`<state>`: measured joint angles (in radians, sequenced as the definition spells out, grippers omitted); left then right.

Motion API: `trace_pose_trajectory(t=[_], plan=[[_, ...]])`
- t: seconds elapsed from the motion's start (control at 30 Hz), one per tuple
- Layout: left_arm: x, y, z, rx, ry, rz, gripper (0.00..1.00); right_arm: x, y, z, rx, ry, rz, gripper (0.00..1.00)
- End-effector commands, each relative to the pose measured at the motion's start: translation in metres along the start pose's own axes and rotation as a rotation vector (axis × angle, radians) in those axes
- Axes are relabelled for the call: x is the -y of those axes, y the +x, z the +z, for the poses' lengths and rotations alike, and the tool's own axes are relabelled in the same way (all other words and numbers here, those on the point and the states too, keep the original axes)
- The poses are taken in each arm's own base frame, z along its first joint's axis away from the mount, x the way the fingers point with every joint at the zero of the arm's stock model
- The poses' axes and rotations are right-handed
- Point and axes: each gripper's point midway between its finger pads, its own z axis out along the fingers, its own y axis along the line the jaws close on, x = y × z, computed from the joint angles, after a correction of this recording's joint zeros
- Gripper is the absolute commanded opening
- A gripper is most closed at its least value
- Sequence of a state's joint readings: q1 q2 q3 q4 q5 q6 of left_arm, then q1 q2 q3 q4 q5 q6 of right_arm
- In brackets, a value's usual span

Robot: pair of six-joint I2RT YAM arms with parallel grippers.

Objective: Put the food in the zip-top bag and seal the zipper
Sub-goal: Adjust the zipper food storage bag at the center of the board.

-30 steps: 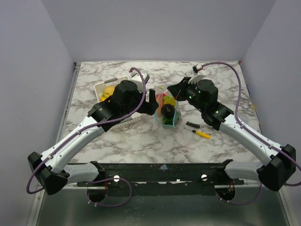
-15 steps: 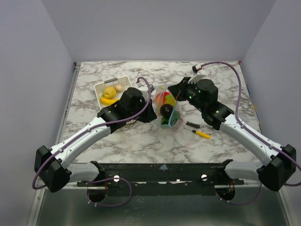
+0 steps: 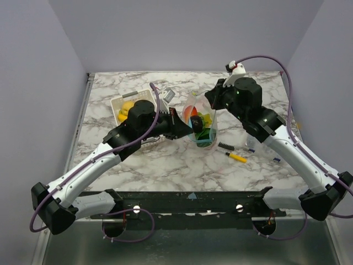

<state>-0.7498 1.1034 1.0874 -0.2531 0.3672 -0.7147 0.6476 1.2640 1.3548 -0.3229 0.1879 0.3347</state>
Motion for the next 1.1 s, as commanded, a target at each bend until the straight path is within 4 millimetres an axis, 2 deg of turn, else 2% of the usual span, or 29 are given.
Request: trace_pose_trajectory(t=[0.0, 0.1, 0.17, 0.37, 0.5, 0.57, 0.7, 0.8, 0.87, 1.0, 1.07], plan=[[-0.03, 0.006, 0.016, 0.009, -0.07, -0.195, 0.0, -0.008, 0.043, 0.008, -0.133, -0.087, -0.073, 0.01], [-0.041, 0.003, 0.025, 0.01, -0.053, -0.266, 0.0, -0.005, 0.079, 0.02, -0.216, -0.086, -0.043, 0.01], [-0.042, -0.002, 0.029, -0.022, -0.043, -0.289, 0.0, -0.009, 0.083, 0.021, -0.243, -0.101, -0.03, 0.01], [-0.005, -0.033, 0.022, -0.006, 0.056, -0.182, 0.0, -0.043, 0.046, -0.001, -0.207, -0.23, 0.076, 0.01], [0.009, -0.036, 0.022, -0.003, 0.13, -0.203, 0.0, -0.059, 0.041, -0.006, -0.206, -0.289, 0.187, 0.01], [0.004, -0.031, 0.027, -0.005, 0.135, -0.215, 0.0, -0.058, 0.048, -0.001, -0.196, -0.287, 0.23, 0.01], [-0.041, -0.004, 0.045, -0.086, 0.024, -0.302, 0.0, -0.029, 0.085, 0.02, -0.22, -0.129, 0.301, 0.01], [-0.046, 0.003, 0.048, -0.101, 0.028, -0.306, 0.0, -0.02, 0.103, 0.024, -0.259, -0.082, 0.323, 0.01], [-0.04, -0.004, 0.042, -0.071, 0.037, -0.275, 0.0, -0.021, 0.102, 0.022, -0.262, -0.081, 0.331, 0.01], [-0.018, -0.026, 0.027, -0.01, 0.07, -0.194, 0.0, -0.031, 0.077, 0.012, -0.205, -0.118, 0.394, 0.01], [-0.014, -0.032, 0.023, 0.02, 0.078, -0.181, 0.0, -0.037, 0.068, 0.007, -0.159, -0.153, 0.469, 0.01]])
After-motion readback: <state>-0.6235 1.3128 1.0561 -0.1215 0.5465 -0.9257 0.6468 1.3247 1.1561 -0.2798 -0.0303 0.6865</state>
